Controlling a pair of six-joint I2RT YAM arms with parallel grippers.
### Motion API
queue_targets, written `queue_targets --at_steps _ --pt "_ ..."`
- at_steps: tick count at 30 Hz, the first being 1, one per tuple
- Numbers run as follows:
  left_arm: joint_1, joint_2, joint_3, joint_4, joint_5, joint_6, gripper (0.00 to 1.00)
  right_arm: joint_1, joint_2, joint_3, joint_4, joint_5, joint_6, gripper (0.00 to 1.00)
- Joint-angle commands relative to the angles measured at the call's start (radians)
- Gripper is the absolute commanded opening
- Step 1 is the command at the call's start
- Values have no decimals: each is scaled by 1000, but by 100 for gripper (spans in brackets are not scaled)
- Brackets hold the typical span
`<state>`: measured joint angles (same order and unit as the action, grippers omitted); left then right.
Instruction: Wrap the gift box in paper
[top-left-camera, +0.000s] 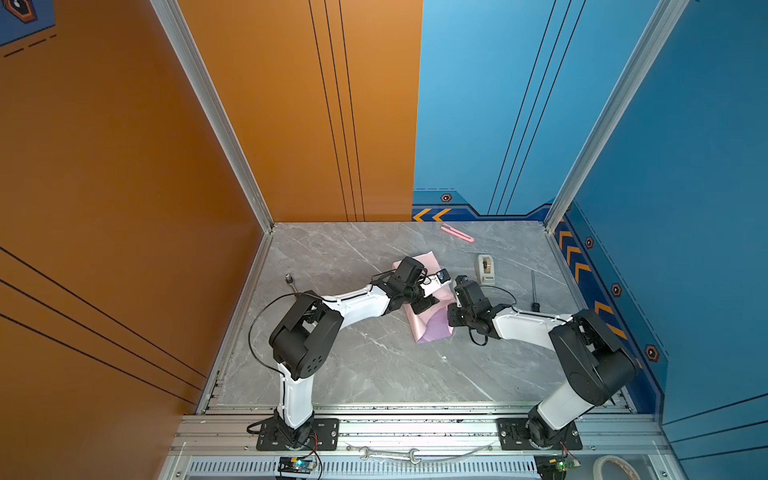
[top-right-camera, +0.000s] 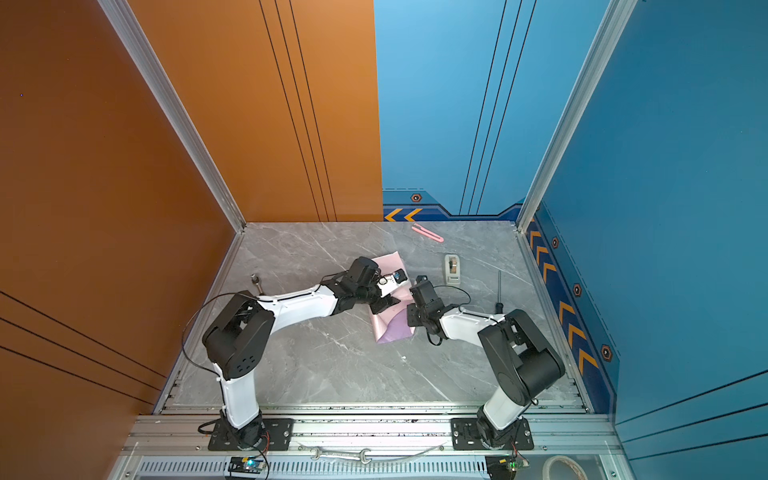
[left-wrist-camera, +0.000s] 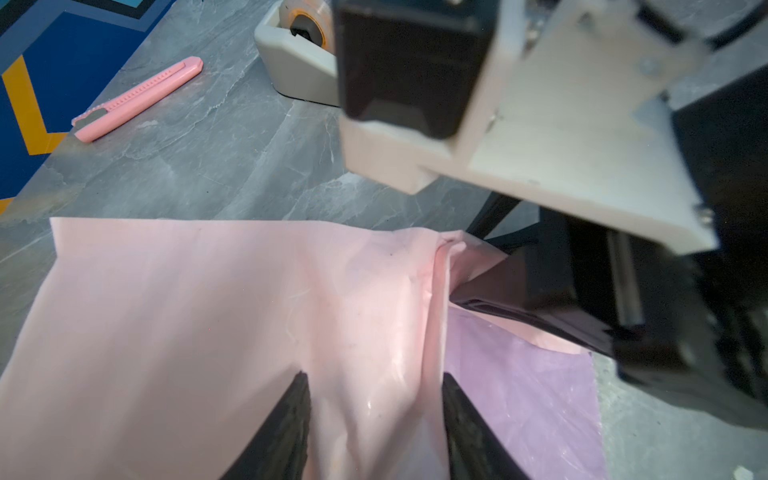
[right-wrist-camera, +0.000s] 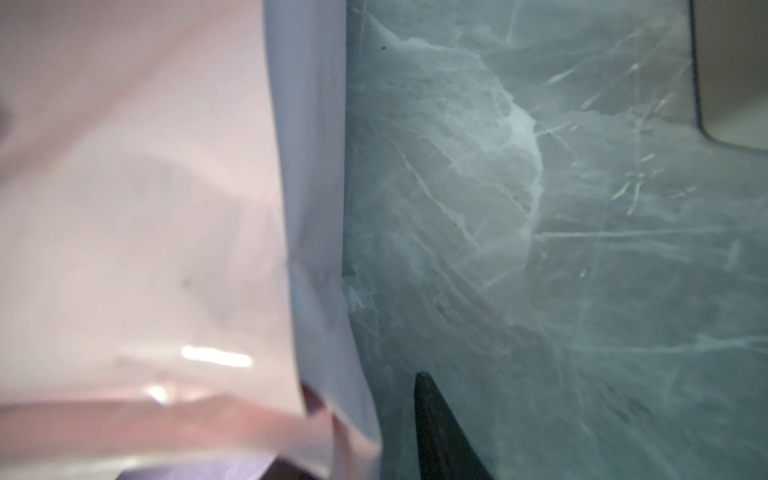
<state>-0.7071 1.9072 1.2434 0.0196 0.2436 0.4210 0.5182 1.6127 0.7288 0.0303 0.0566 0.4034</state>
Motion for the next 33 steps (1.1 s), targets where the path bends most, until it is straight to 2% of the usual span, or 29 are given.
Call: queue_targets --at_steps 1,9,11,14,15,17,20,22,24,26,27,28,30,33 --pt "1 5 -33 -66 30 -16 49 12 -27 -47 33 -40 52 31" --pt "1 4 -34 -67 27 -16 49 27 -7 -63 67 -36 88 0" --pt "0 4 -34 -66 26 -15 49 29 -12 -71 70 -35 95 2" --pt "0 3 -34 -67 28 -16 49 35 -37 -85 56 -28 109 25" --pt "1 4 -34 -67 28 -15 49 38 -47 -93 58 -29 116 30" --pt "0 4 -32 -66 28 -16 49 47 -63 -112 63 -38 129 31" --pt "1 4 -33 -66 27 -16 49 61 -83 -131 52 -35 145 30" --pt "0 2 -35 -66 28 -17 49 69 -95 -145 46 -20 159 20" --pt "0 2 -35 -66 27 -18 49 73 -107 -157 45 -13 172 5" --pt "-1 1 -34 -65 28 -18 49 78 -114 -164 45 -6 181 2" --pt "0 3 -34 -66 27 -17 49 79 -119 -167 46 -6 185 3" --pt "0 3 -34 -63 28 -17 49 80 -124 -169 47 -8 189 9" --pt "-3 1 -34 -66 27 -18 50 82 -137 -170 46 -17 195 29" --pt "-2 -2 -36 -66 25 -17 49 74 -173 -181 60 -51 205 39"
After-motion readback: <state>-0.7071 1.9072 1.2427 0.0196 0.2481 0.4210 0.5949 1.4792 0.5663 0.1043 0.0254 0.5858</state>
